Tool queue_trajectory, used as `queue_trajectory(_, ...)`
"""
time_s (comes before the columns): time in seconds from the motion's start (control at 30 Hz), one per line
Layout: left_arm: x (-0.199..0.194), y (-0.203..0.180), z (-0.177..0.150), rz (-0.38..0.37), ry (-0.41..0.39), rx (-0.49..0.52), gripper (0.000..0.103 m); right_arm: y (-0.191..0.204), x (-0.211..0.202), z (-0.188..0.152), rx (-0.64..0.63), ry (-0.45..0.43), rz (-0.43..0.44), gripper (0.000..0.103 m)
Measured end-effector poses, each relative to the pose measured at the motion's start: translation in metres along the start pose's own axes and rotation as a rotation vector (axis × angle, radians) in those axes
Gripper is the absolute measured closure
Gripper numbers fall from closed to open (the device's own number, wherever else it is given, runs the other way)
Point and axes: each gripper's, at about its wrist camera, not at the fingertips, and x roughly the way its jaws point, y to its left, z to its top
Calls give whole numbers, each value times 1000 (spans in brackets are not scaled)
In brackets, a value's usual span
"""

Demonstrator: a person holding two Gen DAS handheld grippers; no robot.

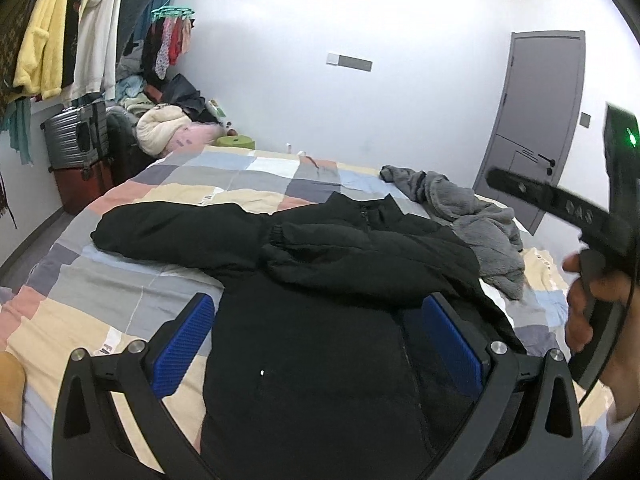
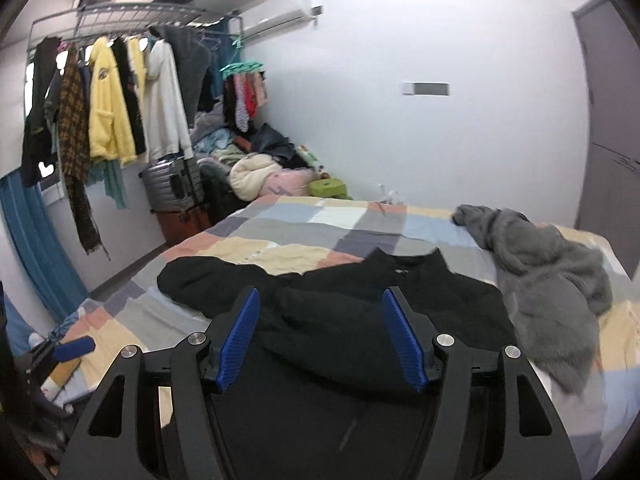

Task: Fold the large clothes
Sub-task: 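Open the right tool to release the sleeve and withdraw it, then reach the left tool to the other sleeve cuff and grasp it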

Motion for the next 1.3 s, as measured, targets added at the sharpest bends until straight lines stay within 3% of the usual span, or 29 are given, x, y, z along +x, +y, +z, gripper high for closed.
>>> queue_trajectory(0.3, -9, -19, -19, -24, -13, 29, 0, -22, -58, -66, 49, -41, -94, 36)
queue_trajectory(0.6, -7, -30, -44, -56, -6, 9, 0, -22, -93, -128, 59, -66, -120, 34)
queue_trajectory(0.7, -3, -28, -50, -75, -8, -21, 0, -22, -102, -142, 57, -91, -139, 25)
queue_trajectory(0.87, 8, -19, -55, -80, -1, -54, 0, -29, -107, -165, 102, -81, -166, 22)
queue_trajectory(0.97, 16, -9, -57, -68, 5, -62, 0, -31, -108, -170, 115, -77, -186, 19)
queue_trajectory(1.1, 29, 13, -45, -73, 38, -45, 0, -36, -109, -173, 136, -89, -186, 4)
queue_trajectory(1.3, 63, 94, 13, -37, 73, -110, 0, -39, -107, -174, 151, -92, -198, 0)
